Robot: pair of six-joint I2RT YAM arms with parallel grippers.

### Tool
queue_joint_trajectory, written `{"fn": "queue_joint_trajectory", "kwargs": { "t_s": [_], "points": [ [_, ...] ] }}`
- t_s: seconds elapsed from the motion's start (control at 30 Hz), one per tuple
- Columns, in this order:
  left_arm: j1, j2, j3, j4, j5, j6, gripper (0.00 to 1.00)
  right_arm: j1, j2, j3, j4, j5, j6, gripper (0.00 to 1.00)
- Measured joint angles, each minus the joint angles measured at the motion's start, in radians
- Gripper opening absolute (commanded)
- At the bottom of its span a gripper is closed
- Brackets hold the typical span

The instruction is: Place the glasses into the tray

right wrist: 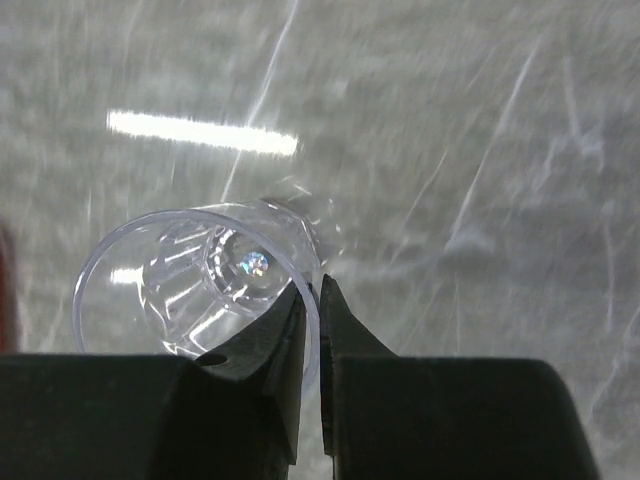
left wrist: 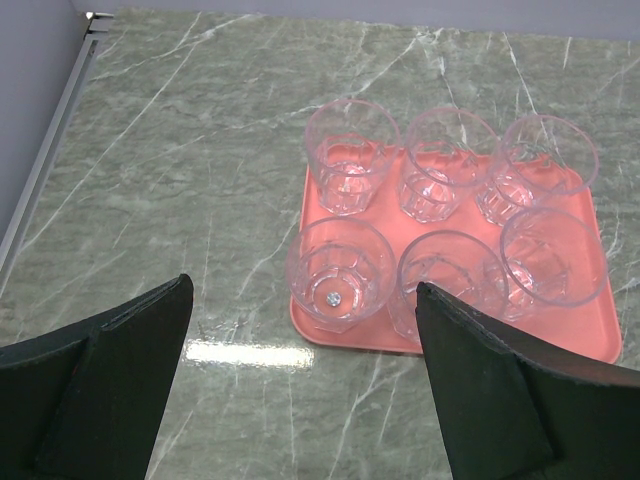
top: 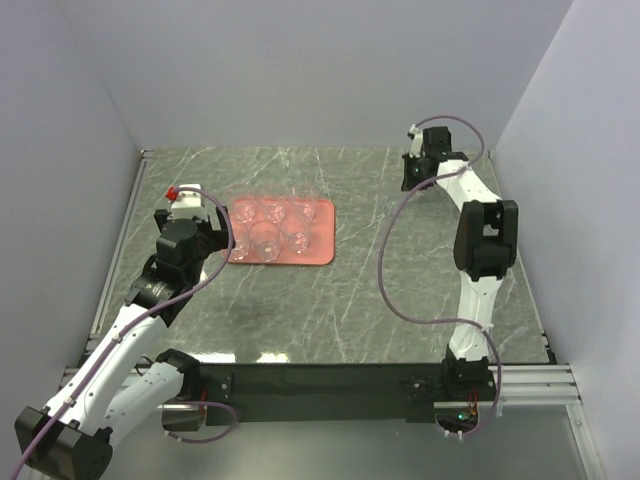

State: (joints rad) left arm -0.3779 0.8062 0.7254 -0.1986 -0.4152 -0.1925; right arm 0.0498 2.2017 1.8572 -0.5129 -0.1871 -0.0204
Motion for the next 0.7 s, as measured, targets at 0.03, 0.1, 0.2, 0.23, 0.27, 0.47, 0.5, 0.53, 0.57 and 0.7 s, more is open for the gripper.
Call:
{"fn": "queue_joint_trajectory", "kwargs": {
  "t_s": [0.03,0.1,0.2,0.23,0.27,0.47,0.5,0.53,0.57,0.7],
  "points": [
    [0.0,0.0,0.0,0.0,0.0,0.0,0.99,0.0,-0.036,-0.055,0.005,-0.016,-0.016,0.0],
    [0.0,-0.001,0.0,0.0,0.0,0.0,0.99,0.0,-0.108,-0.152,0.004,-0.063,-0.045,0.0],
    [0.002,-0.005,0.0,-0.001,0.0,0.0,0.99,0.0,-0.205,-0.257,0.01,-0.139,-0.082,0.0],
    [0.002,-0.007,0.0,0.0,0.0,0.0,0.99,0.0,-0.238,-0.289,0.017,-0.171,-0.095,0.0],
    [0.002,-0.011,0.0,0.0,0.0,0.0,0.99,0.0,-0.27,-0.313,0.02,-0.205,-0.108,0.0],
    [0.002,-0.028,0.0,0.0,0.0,0.0,0.99,0.02,-0.427,-0.417,0.045,-0.351,-0.187,0.0],
    [0.002,-0.028,0.0,0.0,0.0,0.0,0.99,0.03,-0.443,-0.431,0.048,-0.365,-0.203,0.0],
    [0.002,-0.028,0.0,0.0,0.0,0.0,0.99,0.042,-0.456,-0.444,0.05,-0.377,-0.219,0.0],
    [0.002,-0.028,0.0,-0.001,0.0,0.0,0.99,0.056,-0.467,-0.459,0.05,-0.388,-0.233,0.0],
    [0.002,-0.027,0.0,0.0,0.0,0.0,0.99,0.126,-0.486,-0.503,0.049,-0.407,-0.282,0.0]
  ]
}}
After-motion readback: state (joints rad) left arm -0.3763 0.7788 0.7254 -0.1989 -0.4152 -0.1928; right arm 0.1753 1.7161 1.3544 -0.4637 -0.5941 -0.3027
